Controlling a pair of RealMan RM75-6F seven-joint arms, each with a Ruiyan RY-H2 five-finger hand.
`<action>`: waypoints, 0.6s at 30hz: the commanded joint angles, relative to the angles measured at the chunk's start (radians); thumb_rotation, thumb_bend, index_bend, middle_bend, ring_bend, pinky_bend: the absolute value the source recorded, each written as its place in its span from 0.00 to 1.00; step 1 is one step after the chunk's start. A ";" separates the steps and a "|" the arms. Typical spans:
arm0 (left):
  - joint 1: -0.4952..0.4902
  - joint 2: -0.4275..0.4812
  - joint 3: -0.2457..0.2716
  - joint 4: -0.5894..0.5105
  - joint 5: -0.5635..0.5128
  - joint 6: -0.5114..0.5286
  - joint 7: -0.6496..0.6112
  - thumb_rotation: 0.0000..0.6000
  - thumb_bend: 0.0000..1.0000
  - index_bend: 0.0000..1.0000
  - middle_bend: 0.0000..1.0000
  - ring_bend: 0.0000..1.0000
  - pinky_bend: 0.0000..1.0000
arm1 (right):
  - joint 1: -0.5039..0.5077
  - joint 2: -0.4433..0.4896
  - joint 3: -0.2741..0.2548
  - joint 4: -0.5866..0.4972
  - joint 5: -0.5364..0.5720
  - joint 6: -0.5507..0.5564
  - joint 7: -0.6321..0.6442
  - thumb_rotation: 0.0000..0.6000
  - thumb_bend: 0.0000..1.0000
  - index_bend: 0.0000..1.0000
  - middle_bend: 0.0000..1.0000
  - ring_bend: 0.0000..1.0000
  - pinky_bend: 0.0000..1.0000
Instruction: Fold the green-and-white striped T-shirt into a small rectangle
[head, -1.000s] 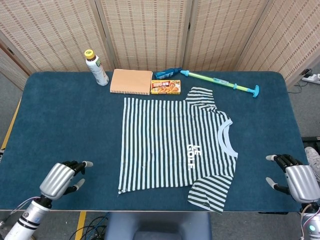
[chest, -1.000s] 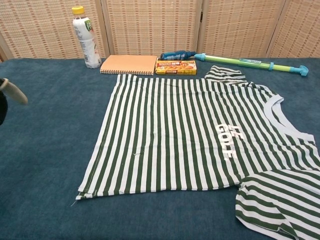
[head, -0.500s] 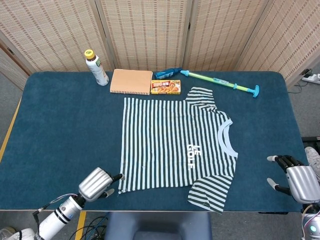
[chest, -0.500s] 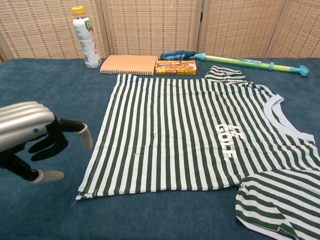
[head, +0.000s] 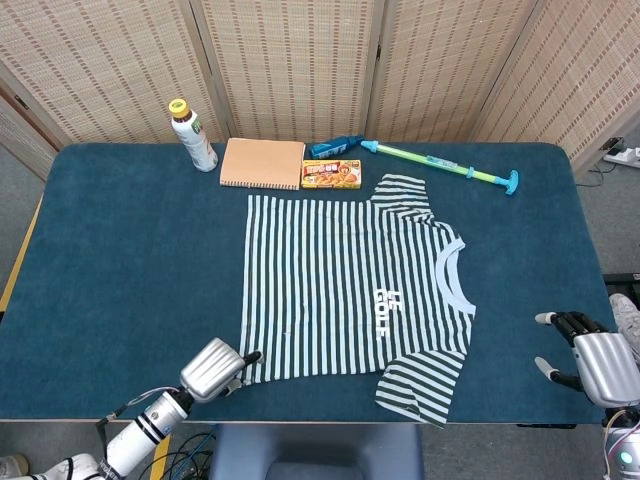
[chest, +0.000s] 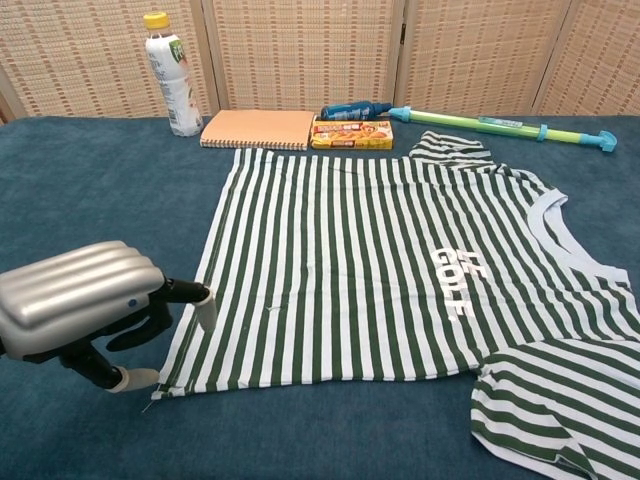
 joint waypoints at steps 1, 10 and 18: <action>0.001 -0.006 0.009 -0.003 -0.010 -0.005 0.010 1.00 0.25 0.38 0.89 0.84 0.98 | 0.000 0.000 -0.001 -0.001 0.000 -0.001 -0.001 1.00 0.17 0.31 0.39 0.34 0.48; -0.002 -0.052 0.031 0.003 -0.030 -0.015 0.025 1.00 0.25 0.38 0.89 0.84 0.98 | -0.003 0.001 -0.001 -0.003 0.004 -0.001 -0.004 1.00 0.17 0.31 0.39 0.34 0.48; -0.016 -0.095 0.010 0.026 -0.071 -0.026 0.051 1.00 0.25 0.37 0.89 0.84 0.98 | -0.003 0.001 0.000 -0.002 0.012 -0.007 -0.001 1.00 0.17 0.31 0.39 0.34 0.48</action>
